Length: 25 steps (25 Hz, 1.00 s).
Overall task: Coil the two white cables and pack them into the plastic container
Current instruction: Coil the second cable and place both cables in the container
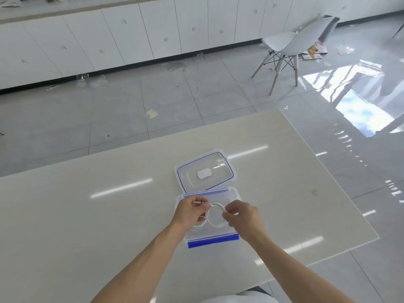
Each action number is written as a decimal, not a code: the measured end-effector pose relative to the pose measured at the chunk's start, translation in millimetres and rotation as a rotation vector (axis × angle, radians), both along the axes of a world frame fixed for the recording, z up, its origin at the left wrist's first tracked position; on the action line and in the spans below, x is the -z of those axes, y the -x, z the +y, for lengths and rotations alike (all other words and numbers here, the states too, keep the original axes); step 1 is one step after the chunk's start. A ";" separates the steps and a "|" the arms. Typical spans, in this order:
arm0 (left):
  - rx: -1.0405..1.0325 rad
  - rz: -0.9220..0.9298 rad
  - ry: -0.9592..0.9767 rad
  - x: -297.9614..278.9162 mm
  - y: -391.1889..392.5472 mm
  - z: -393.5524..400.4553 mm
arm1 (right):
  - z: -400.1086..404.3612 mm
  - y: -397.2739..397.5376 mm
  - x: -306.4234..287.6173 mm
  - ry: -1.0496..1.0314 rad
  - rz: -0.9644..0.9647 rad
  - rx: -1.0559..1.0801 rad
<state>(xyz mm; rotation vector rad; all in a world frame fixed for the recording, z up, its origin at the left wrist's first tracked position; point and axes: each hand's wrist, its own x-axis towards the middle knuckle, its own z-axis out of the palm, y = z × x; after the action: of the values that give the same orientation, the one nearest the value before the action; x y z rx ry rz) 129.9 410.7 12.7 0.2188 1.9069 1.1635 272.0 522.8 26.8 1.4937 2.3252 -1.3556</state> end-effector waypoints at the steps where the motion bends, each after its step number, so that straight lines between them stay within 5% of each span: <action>1: -0.006 -0.005 0.015 3.6 -0.2 2.3 | 0.5 1.5 2.5 0.004 -0.025 -0.001; 7: 0.099 0.039 0.098 23.0 4.9 11.0 | -3.3 10.7 18.4 -0.052 -0.169 0.008; 11: 0.270 0.231 0.198 36.0 5.1 18.5 | -3.8 16.1 29.7 -0.085 -0.231 -0.002; 18: 0.524 0.468 0.177 43.2 7.1 32.7 | -1.4 22.1 39.5 -0.262 -0.396 -0.290; 25: 0.596 0.538 0.175 45.4 6.4 31.3 | 0.0 19.6 39.2 -0.263 -0.365 -0.283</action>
<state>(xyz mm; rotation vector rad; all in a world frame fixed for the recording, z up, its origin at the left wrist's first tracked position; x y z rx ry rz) 123.5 442.0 -32.7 1.0092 2.1585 0.5581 252.4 522.8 -12.4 1.2701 2.4151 -0.6680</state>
